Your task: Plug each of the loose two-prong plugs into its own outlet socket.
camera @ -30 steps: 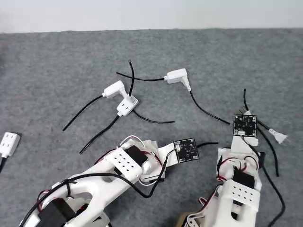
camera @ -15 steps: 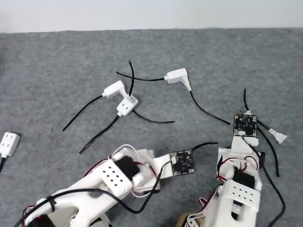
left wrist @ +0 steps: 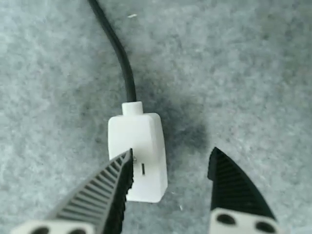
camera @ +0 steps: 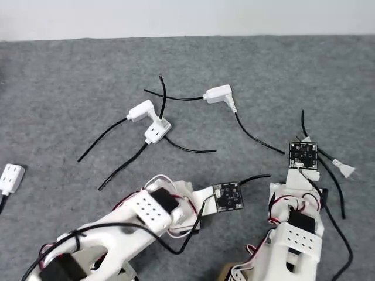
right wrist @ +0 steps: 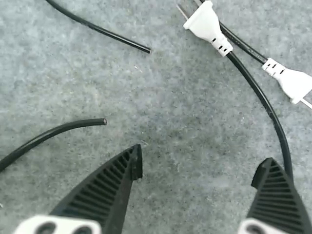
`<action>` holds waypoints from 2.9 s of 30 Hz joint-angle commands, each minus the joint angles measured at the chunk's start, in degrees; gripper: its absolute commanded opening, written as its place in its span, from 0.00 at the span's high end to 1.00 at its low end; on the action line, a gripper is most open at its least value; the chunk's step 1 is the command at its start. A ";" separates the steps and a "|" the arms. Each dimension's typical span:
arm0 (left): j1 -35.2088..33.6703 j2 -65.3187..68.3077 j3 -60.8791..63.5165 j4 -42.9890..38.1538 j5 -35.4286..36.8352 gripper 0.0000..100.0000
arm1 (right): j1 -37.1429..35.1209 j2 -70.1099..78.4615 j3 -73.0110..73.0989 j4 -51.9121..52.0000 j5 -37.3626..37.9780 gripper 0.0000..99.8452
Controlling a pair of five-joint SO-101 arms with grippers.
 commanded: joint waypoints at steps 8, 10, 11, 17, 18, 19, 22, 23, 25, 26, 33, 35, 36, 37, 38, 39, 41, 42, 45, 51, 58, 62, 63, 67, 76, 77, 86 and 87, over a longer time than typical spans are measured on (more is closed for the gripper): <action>-1.32 4.66 -4.18 3.08 -4.31 0.76 | -0.48 -0.84 -2.64 -1.19 0.09 0.64; -1.32 4.75 -4.44 3.87 -5.01 0.76 | -0.48 -0.84 -2.64 -1.19 0.09 0.64; -1.32 4.75 -4.53 3.96 -5.36 0.76 | -0.48 -0.84 -2.64 -1.19 0.09 0.64; -1.41 4.84 -4.53 4.04 -8.00 0.76 | -0.48 -0.84 -2.64 -1.19 0.09 0.64; -1.49 4.84 -4.53 3.78 -8.35 0.76 | -0.48 -0.84 -2.64 -1.19 0.09 0.64; -2.20 4.84 -4.62 3.52 -8.62 0.76 | -0.48 -0.84 -2.64 -1.19 0.09 0.64; -6.42 4.84 -4.70 1.76 -8.97 0.76 | -0.48 -0.84 -2.64 -1.19 0.09 0.64; -7.47 4.84 -4.70 1.85 -9.49 0.76 | -0.48 -0.84 -2.64 -1.19 0.09 0.64; -8.35 4.84 -4.53 2.20 -10.46 0.76 | -0.48 -0.84 -2.64 -1.19 0.09 0.64; -8.35 4.84 -4.53 2.20 -10.46 0.76 | -0.57 -0.84 -2.64 -1.19 0.09 0.64; -8.26 4.84 -4.53 1.85 -10.46 0.76 | -0.57 -0.84 -2.64 -1.19 0.09 0.64; -8.26 4.84 -4.62 1.67 -10.11 0.76 | -0.57 -0.84 -2.64 -1.19 0.09 0.64; -8.35 4.75 -4.62 1.05 -9.67 0.76 | -0.57 -0.84 -2.64 -1.19 0.09 0.64; -8.44 4.75 -4.62 -0.09 -9.05 0.77 | -0.57 -0.84 -2.64 -1.19 0.09 0.64; -8.53 4.75 -4.62 -1.23 -8.00 0.78 | -0.57 -0.84 -2.64 -1.19 0.09 0.64; -8.53 4.66 -4.62 -2.46 -6.68 0.80 | -0.57 -0.84 -2.64 -1.19 0.09 0.64; -8.35 4.66 -4.62 -4.22 -4.57 0.84 | -0.57 -0.84 -2.64 -1.19 0.09 0.64; -8.26 4.66 -4.62 -4.84 -4.31 0.88 | -0.57 -0.84 -2.64 -1.19 0.09 0.64; -8.26 4.66 -4.62 -5.27 -4.31 1.00 | -0.57 -0.84 -2.64 -1.19 0.09 0.64; -7.65 4.40 -4.62 -0.35 -6.68 0.99 | -2.07 -0.84 -2.55 -1.19 0.09 0.64; 1.49 4.22 -8.92 14.51 -7.65 0.99 | -2.07 -0.84 -2.55 -1.19 0.09 0.64; 5.45 4.22 -10.95 18.02 -8.00 0.99 | -2.07 -0.84 -2.55 -1.19 0.09 0.64; 5.98 4.22 -10.95 18.02 -8.79 0.99 | -2.07 -0.84 -2.55 -1.19 0.09 0.64; 6.15 4.66 -10.77 16.18 -10.02 0.99 | -2.07 -0.84 -2.55 -1.19 0.09 0.64; -3.69 4.75 -7.69 6.95 -9.85 0.93 | -2.15 -0.84 -2.55 -1.19 0.09 0.64; -4.57 4.66 -7.60 6.95 -9.85 0.89 | -2.15 -0.84 -2.55 -1.19 0.09 0.64; -6.51 4.31 -8.13 6.42 -10.11 0.76 | -2.24 -0.66 -2.55 -1.19 0.09 0.64; -6.51 4.31 -8.22 6.07 -10.11 0.76 | -2.24 -0.66 -2.55 -1.19 0.09 0.64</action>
